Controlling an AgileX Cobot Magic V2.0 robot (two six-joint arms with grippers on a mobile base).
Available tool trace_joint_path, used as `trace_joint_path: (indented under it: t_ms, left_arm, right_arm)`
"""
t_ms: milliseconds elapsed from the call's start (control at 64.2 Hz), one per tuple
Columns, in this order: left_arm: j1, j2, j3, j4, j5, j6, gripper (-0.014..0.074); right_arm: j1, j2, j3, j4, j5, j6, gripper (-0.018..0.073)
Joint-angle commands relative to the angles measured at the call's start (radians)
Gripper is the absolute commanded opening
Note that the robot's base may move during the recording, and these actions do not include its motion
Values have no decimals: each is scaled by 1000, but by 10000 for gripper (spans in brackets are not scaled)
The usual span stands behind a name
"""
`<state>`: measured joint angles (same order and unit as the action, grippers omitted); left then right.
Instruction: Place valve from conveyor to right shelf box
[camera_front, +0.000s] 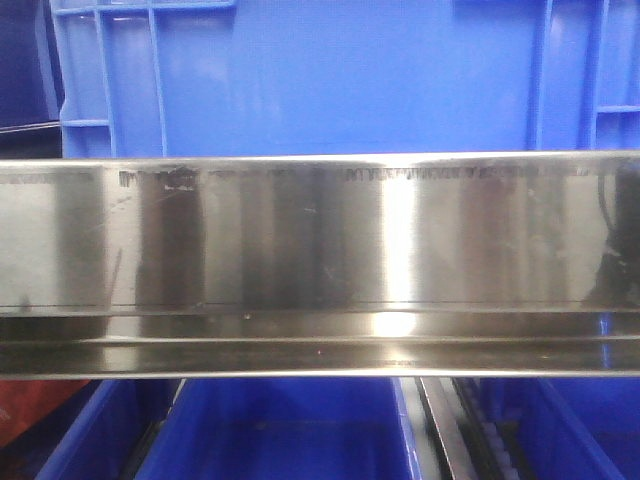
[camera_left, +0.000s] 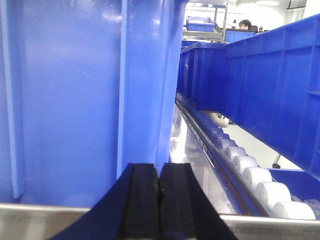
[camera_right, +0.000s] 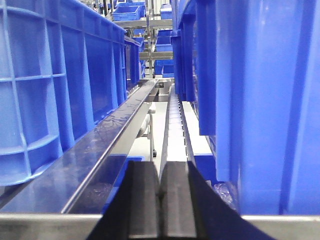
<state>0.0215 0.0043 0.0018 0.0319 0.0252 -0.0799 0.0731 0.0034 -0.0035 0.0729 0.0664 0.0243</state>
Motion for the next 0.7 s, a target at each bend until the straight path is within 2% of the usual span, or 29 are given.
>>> trace_joint_path:
  t_ms: [0, 686]
  left_arm:
    - [2, -4, -2, 1, -17, 0, -111]
    - [2, -4, -2, 1, -17, 0, -111]
  right_arm:
    - [-3, -3, 4, -10, -24, 3, -151]
    - [-3, -3, 4, -10, -24, 3, -151]
